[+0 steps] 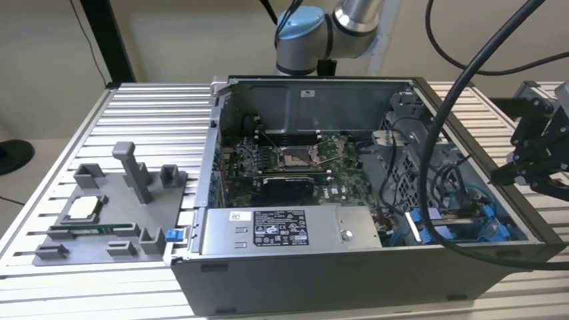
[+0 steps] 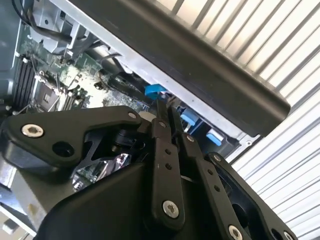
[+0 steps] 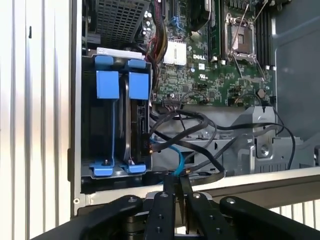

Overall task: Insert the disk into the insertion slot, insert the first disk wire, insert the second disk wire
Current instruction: 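Insert the second disk wire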

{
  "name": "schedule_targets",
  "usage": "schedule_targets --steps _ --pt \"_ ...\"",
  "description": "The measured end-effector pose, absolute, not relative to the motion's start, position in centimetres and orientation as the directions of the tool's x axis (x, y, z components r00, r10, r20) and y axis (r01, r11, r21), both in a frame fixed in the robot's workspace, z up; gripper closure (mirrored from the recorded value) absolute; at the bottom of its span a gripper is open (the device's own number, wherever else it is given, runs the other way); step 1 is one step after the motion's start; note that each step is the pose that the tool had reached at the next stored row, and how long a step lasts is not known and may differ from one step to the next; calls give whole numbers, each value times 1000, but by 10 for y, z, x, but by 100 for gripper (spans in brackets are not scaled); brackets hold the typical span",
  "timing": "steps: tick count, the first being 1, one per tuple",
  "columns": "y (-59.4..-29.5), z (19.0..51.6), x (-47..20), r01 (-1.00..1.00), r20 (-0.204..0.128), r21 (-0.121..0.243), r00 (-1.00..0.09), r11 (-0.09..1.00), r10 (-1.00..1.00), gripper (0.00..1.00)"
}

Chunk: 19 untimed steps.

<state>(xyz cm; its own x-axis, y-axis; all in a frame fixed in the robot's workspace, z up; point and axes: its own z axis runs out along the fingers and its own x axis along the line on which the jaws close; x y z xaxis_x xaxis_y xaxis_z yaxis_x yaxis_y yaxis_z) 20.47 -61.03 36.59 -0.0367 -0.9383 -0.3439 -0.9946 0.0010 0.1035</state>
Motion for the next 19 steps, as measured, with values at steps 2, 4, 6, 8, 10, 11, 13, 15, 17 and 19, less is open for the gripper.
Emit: schedule_targets --steps 2,4,6,8,10,11,13,15,17,19 --pt "-610 367 198 -995 -344 102 -36 1 -938 100" --pt "-610 368 191 -995 -344 102 -36 1 -938 100" --pt "-609 370 185 -995 -344 101 -36 1 -938 100" --pt "-609 372 180 -995 -344 101 -36 1 -938 100" --pt "-609 375 174 -995 -344 100 -36 1 -938 100" --pt "-609 376 171 -995 -344 100 -36 1 -938 100" --pt "-609 380 167 -995 -344 100 -36 1 -938 100" --pt "-609 384 163 -995 -344 100 -36 2 -938 100" --pt "-609 389 159 -995 -344 100 -36 2 -938 100" --pt "-609 393 154 -995 -344 100 -36 2 -938 100"
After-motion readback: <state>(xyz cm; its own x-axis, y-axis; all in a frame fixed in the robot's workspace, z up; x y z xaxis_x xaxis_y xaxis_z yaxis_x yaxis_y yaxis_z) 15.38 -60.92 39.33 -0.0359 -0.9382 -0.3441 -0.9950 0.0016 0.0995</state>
